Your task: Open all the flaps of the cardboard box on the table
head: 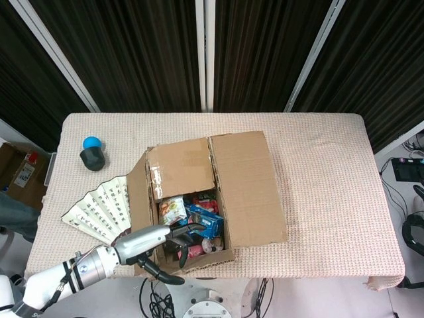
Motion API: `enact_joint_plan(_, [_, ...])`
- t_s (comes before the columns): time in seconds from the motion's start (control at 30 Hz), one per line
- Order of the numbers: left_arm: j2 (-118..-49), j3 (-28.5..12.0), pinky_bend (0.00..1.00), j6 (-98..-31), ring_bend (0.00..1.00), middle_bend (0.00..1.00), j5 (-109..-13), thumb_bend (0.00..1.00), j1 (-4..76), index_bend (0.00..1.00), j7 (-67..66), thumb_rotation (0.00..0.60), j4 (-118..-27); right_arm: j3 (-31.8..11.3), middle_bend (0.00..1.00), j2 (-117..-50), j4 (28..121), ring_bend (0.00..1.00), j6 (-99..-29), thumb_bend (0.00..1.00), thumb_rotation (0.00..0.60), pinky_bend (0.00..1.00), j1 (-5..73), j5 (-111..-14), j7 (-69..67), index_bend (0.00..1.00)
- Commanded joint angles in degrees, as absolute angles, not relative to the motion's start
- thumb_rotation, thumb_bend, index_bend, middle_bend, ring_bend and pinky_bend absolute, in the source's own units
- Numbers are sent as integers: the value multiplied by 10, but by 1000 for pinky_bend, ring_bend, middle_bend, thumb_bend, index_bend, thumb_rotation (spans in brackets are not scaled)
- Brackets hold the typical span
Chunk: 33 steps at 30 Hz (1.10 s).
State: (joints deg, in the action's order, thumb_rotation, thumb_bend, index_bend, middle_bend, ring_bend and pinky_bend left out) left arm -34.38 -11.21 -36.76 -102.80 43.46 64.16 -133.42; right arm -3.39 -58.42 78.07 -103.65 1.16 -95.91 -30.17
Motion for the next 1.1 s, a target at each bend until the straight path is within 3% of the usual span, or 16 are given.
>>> enact_joint_plan(0.03, [-326, -87, 202, -389, 221, 521, -1058, 0, 447, 57, 675, 305, -1311, -33, 0, -584, 781, 0, -1035, 470, 600, 0, 11, -959, -301, 0])
enact_joint_plan(0.37, [-331, -56, 201, -400, 221, 518, -1069, 0, 476, 57, 722, 305, -1280, -32, 0, -586, 784, 0, -1026, 470, 600, 0, 13, -960, -296, 0])
enact_joint_plan(0.6, [-350, -67, 200, -451, 155, 317, -985, 25, 437, 58, 558, 306, -1260, -30, 0, -583, 799, 0, -1017, 472, 600, 0, 20, -972, -269, 0])
enact_joint_plan(0.73, [-381, -72, 199, -483, 151, 266, -908, 27, 407, 59, 412, 315, -1257, -31, 0, -577, 816, 0, -1012, 471, 600, 0, 25, -976, -257, 0])
enact_joint_plan(0.87, [-432, -85, 199, -525, 142, 224, -831, 27, 395, 60, 267, 415, -1243, -33, 0, -574, 826, 0, -1009, 471, 600, 0, 27, -976, -249, 0])
enact_joint_plan(1.1, [-597, -100, 189, -577, 86, 123, -726, 27, 426, 60, -34, 563, -1176, -39, 0, -562, 847, 0, -1019, 471, 600, 0, 25, -975, -239, 0])
